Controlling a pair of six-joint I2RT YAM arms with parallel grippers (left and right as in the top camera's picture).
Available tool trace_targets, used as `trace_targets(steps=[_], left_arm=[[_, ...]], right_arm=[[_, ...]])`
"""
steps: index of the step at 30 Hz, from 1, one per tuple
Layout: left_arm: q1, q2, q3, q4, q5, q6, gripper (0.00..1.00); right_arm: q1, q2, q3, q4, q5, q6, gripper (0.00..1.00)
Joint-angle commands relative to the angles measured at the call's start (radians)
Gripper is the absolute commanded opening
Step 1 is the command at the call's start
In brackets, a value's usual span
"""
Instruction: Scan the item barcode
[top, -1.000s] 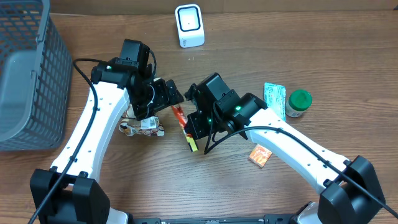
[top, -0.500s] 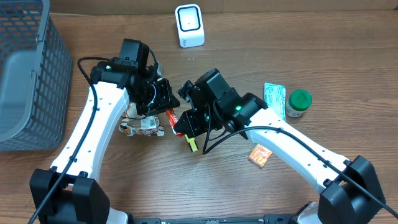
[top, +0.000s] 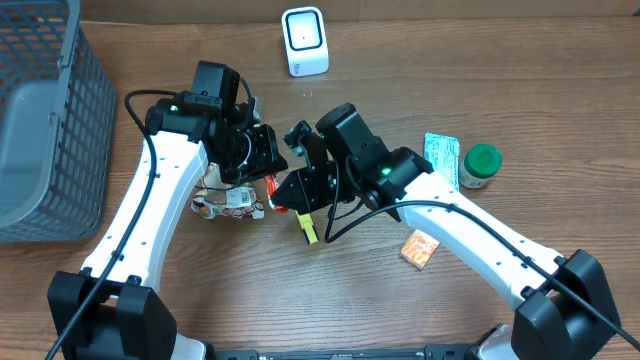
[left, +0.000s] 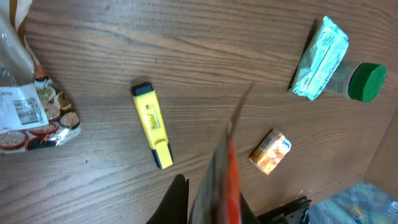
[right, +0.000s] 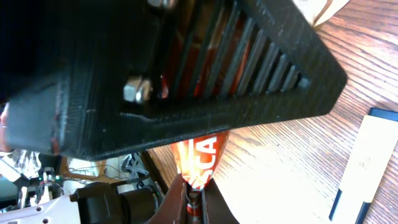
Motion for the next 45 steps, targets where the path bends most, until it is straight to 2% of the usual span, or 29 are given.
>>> trace_targets(steps=[1, 5, 7, 13, 16, 27, 33, 38, 45], left_arm=[[0.003, 0.008, 0.008, 0.033, 0.027, 0.011, 0.04], [0.018, 0.008, 0.008, 0.039, 0.027, 0.01, 0.04], [0.026, 0.008, 0.008, 0.026, 0.027, -0.001, 0.04], [0.031, 0.008, 0.008, -0.003, 0.032, -0.02, 0.04], [0.032, 0.008, 0.008, -0.011, 0.08, -0.03, 0.04], [0.062, 0.008, 0.008, -0.101, 0.169, -0.196, 0.04], [0.062, 0.008, 0.008, -0.128, 0.162, -0.267, 0.04], [0.062, 0.008, 0.008, -0.182, 0.124, -0.301, 0.04], [0.062, 0.008, 0.008, -0.289, -0.03, -0.511, 0.04]], right_arm=[[0.006, -0.008, 0.018, 0.003, -0.061, 0.002, 0.05], [-0.01, -0.008, 0.018, 0.0, -0.066, 0.002, 0.38], [-0.028, -0.008, 0.018, 0.0, -0.087, 0.002, 0.45], [-0.099, -0.008, 0.018, 0.001, -0.204, -0.011, 0.47], [-0.124, -0.008, 0.017, 0.001, -0.259, -0.069, 0.51], [-0.134, -0.008, 0.016, -0.036, -0.356, -0.226, 0.53], [-0.137, -0.008, 0.026, -0.05, -0.299, -0.243, 0.53], [-0.141, -0.011, 0.098, -0.113, -0.165, -0.239, 0.53], [-0.136, -0.011, 0.242, -0.252, 0.028, -0.26, 0.54]])
